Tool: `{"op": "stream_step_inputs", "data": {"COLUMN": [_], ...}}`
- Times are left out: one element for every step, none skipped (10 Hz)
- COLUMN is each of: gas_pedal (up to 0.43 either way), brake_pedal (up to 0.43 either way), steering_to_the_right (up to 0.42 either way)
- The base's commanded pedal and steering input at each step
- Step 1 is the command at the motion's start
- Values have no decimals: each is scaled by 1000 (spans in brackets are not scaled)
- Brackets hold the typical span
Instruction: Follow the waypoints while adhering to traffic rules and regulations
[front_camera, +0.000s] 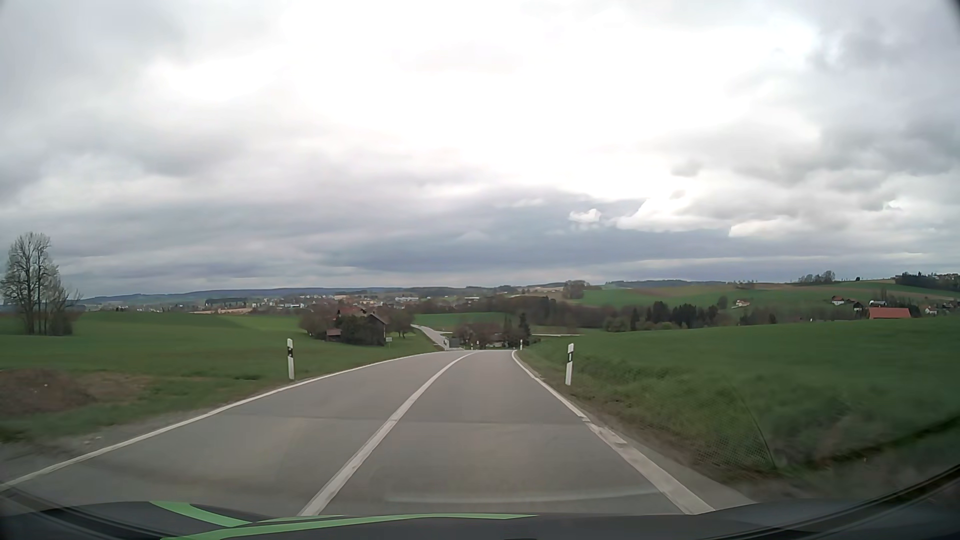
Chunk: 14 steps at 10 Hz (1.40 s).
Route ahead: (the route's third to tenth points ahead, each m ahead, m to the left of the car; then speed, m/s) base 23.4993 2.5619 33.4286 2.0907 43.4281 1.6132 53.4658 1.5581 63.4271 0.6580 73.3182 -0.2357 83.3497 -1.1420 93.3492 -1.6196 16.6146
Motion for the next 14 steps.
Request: {"op": "stream_step_inputs", "data": {"gas_pedal": [8, 8, 8, 8, 20, 20, 20, 20, 20, 20, 20, 28, 28, 28], "brake_pedal": [0, 0, 0, 0, 0, 0, 0, 0, 0, 0, 0, 0, 0, 0], "steering_to_the_right": [4, 4, 5, 4, 5, 8, 8, 8, 9, 9, 9, 9, 9, 9]}}
